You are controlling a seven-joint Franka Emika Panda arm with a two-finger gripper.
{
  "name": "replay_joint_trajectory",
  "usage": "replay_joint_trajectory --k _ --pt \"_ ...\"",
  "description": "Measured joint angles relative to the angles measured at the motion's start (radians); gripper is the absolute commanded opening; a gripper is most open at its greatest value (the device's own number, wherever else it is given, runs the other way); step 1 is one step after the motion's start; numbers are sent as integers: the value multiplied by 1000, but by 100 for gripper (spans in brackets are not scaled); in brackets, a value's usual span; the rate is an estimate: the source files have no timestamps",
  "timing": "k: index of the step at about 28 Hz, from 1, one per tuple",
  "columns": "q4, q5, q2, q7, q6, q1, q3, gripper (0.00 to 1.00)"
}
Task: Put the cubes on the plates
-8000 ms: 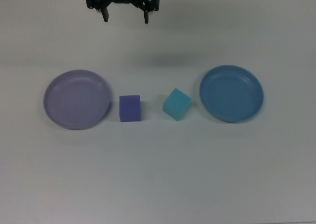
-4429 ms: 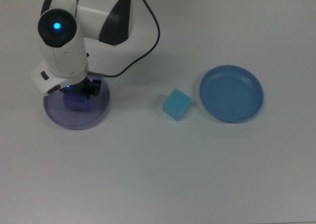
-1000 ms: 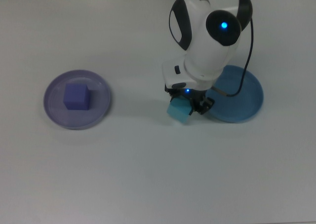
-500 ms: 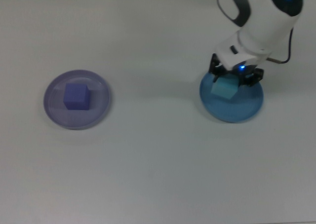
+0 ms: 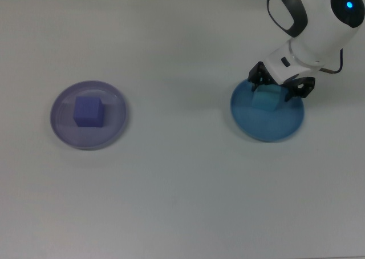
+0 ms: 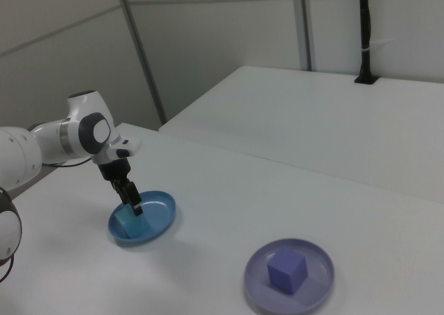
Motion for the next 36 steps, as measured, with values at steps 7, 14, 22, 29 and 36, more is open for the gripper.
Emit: replay_joint_trajectory --k 7,14,22,29,36 --pt "7 0 -34 -115 -99 -1 0 100" --pt "7 39 -155 -296 -242 -77 -3 100" --pt "-7 67 -246 -555 -312 -281 -8 100" --pt "-8 81 -294 -713 -315 -406 -53 100" --pt "-10 86 -343 -768 -343 -415 -138 100"
